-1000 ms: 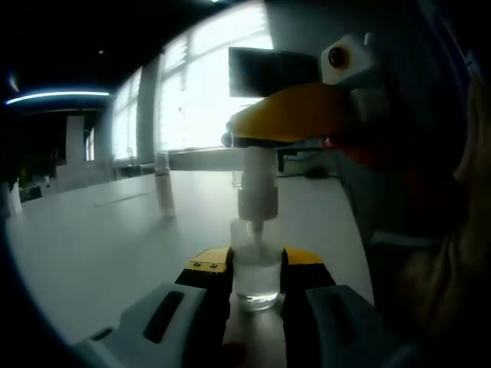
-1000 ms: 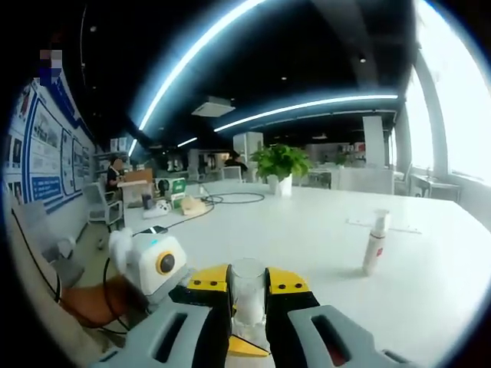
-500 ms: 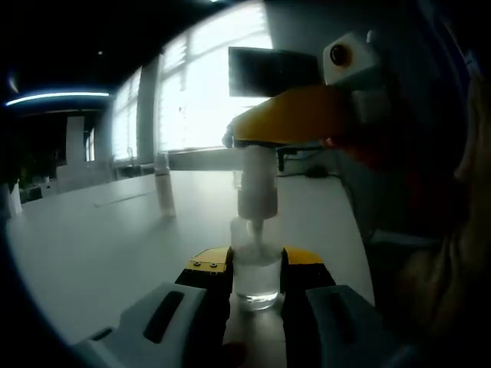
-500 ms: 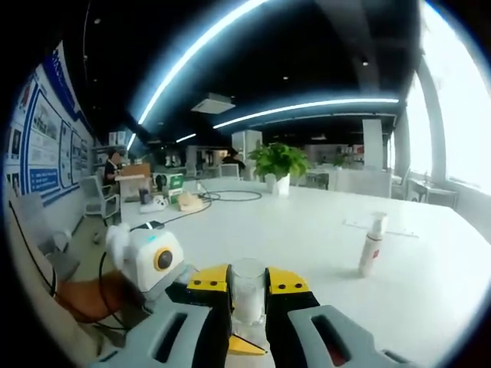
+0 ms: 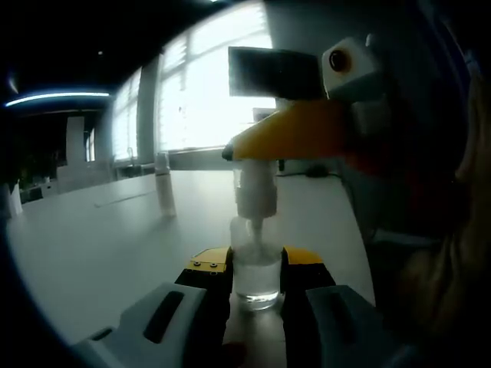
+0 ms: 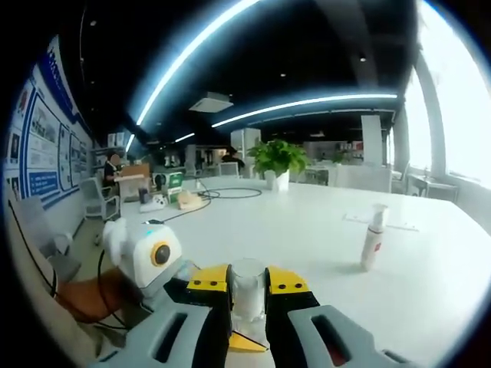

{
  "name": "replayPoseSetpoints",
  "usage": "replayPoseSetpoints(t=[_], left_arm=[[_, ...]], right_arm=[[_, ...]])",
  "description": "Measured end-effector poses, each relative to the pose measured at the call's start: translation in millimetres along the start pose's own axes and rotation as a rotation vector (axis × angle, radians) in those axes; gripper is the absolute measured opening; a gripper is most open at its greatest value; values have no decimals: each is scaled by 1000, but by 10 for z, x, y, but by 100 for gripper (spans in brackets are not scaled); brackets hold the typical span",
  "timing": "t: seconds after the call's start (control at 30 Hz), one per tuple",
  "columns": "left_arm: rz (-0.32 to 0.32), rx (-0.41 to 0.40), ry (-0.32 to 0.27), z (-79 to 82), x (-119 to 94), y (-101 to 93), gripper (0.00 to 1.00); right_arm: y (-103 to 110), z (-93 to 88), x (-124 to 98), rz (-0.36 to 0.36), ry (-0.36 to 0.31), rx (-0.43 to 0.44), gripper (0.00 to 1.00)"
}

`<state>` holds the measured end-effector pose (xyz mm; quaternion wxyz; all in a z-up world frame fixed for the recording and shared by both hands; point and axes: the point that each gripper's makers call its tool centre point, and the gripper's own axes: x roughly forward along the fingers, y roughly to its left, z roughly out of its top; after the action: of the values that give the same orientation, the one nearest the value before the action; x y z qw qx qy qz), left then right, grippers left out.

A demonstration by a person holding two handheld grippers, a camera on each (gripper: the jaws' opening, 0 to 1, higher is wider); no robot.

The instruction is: Clamp pump bottle remove cover press pump head put on cover

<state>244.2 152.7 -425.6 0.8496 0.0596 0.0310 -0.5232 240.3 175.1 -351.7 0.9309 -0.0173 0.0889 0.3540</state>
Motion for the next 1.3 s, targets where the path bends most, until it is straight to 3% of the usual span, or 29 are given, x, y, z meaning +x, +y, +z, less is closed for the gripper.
replayPoseSetpoints(t=[0.9,1.3], left_arm=[[3,-21,3,-8,-5,24,15],[0,-25,6,-13,-1,16,15]], right_arm=[[11,-15,21,23,-25,7,12],[37,-23,42,20,-24,-49,15]])
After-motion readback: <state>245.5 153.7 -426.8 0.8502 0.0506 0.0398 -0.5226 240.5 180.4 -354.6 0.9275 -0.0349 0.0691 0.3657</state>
